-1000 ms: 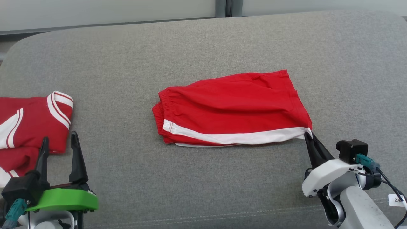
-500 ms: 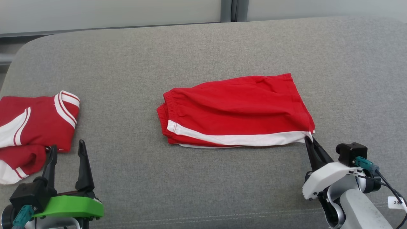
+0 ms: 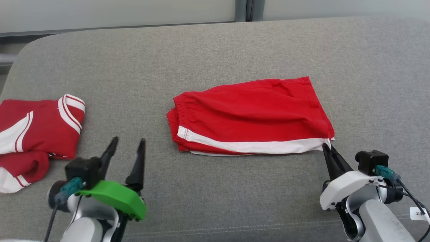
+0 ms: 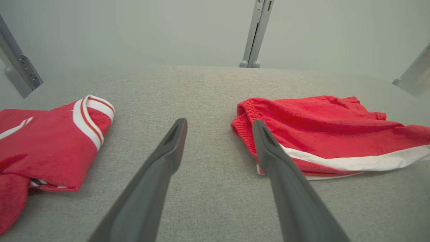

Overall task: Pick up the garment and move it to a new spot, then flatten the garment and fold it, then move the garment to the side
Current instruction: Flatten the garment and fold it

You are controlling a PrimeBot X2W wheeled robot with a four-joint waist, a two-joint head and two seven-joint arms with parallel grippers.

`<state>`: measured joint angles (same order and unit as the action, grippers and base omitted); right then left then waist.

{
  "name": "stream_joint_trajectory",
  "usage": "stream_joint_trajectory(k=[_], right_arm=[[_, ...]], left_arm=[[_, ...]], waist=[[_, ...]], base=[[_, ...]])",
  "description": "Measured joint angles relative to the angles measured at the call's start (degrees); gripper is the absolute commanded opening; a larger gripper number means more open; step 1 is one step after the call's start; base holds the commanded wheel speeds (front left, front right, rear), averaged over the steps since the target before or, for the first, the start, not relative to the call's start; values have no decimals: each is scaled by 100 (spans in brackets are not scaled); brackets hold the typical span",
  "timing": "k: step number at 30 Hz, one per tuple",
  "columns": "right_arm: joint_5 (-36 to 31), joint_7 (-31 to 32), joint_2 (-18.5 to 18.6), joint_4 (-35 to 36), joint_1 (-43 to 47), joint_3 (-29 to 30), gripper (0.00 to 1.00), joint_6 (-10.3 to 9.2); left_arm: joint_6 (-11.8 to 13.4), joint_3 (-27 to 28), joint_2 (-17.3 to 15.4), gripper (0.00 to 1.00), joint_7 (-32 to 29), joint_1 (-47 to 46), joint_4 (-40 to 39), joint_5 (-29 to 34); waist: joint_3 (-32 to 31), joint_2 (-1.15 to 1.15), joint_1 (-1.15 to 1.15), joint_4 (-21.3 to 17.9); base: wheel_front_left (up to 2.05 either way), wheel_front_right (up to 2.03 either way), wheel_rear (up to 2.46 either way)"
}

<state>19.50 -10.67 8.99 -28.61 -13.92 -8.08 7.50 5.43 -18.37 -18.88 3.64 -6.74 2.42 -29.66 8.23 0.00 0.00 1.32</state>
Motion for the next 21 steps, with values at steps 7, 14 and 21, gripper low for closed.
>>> stream_joint_trajectory(k=[7, 14, 21], right_arm=[[-15, 24, -44, 21, -101, -122, 0, 0], [-3, -2, -48, -11, -274, -300, 0, 0], [55, -55, -53, -87, -435, -449, 0, 0]], left_arm=[[-577, -775, 238, 100, -1180, -797, 472, -190], [-864, -1036, 478, 100, -1582, -1451, 1192, -311], [-981, -1068, 565, 100, -1617, -1883, 1808, -377]], waist=[[170, 0, 0, -53], [373, 0, 0, -186], [545, 0, 0, -364]], base=[[0, 0, 0], [0, 0, 0], [0, 0, 0]])
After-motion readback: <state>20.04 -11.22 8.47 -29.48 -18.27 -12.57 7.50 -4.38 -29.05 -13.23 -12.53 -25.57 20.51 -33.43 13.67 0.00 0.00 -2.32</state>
